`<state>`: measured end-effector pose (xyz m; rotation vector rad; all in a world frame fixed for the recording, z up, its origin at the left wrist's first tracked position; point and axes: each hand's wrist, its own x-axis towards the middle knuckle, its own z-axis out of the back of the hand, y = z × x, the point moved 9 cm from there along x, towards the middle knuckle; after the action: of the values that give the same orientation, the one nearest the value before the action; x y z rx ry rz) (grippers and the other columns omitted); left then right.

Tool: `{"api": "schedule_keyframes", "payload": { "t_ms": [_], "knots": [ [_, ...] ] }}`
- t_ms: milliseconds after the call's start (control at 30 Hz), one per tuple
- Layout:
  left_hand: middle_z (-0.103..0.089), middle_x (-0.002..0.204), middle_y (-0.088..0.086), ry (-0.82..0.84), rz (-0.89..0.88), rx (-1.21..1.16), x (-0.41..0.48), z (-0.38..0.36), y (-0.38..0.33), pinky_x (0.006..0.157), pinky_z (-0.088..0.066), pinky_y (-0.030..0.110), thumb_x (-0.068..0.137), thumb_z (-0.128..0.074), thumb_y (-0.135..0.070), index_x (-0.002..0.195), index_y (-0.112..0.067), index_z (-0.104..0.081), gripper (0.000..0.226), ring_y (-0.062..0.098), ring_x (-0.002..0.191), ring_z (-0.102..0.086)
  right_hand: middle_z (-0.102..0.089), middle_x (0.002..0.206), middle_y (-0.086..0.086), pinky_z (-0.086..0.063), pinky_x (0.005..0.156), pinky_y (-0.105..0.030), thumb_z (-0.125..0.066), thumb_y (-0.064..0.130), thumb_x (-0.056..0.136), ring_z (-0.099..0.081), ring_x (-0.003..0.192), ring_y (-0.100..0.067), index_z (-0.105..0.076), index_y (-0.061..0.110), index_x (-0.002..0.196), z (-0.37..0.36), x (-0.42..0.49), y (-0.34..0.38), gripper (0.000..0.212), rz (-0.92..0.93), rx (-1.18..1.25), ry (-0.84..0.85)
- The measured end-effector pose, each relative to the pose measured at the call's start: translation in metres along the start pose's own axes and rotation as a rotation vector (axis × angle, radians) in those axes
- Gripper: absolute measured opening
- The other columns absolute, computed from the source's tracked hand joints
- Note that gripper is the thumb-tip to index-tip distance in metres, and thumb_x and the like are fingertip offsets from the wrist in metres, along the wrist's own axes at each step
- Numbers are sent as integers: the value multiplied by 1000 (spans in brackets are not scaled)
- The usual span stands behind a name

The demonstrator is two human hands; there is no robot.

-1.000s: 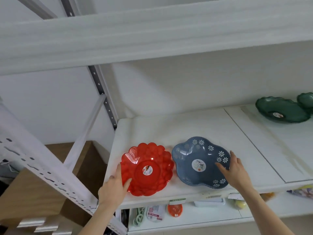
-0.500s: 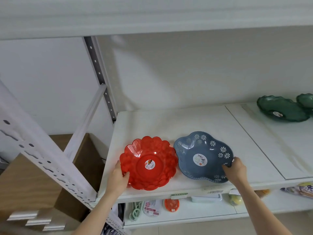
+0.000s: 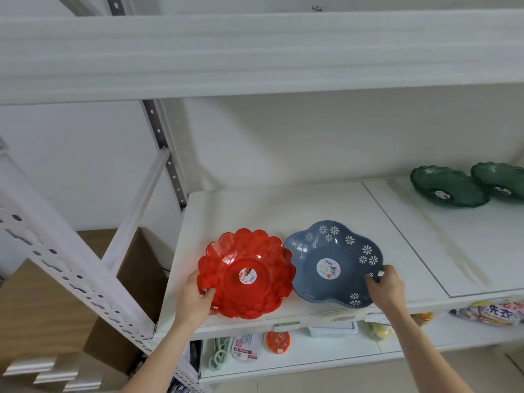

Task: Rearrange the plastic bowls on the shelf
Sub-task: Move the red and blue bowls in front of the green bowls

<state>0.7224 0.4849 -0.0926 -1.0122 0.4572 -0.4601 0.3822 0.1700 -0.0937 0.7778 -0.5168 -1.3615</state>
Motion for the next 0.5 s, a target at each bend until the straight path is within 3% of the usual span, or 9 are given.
{"api": "schedule_keyframes", "payload": {
  "t_ms": [267, 400, 500],
  "knots": [
    [-62, 114, 9, 13, 1, -65, -27, -11, -43, 55, -62, 40, 90, -59, -8, 131, -18, -47, 43, 30, 93, -66, -63, 84, -18, -45, 67, -37, -56, 15, 88, -57, 81, -35, -50, -2, 113, 60, 3, -9, 31, -41, 47, -48],
    [-60, 112, 7, 15, -18, -64, -34, -27, -77, 54, -62, 38, 89, -59, -7, 132, -16, -47, 46, 23, 88, -63, -60, 86, -17, -41, 66, -36, -56, 15, 87, -55, 80, -35, -50, -1, 109, 97, 22, -11, 28, -57, 74, -87],
    [-60, 115, 9, 6, -31, -66, -37, -47, -102, 54, -62, 38, 89, -60, -6, 133, -16, -46, 48, 26, 90, -63, -62, 87, -21, -39, 65, -34, -57, 14, 86, -54, 78, -34, -51, -3, 106, 124, 45, -16, 27, -56, 93, -108]
  ]
}}
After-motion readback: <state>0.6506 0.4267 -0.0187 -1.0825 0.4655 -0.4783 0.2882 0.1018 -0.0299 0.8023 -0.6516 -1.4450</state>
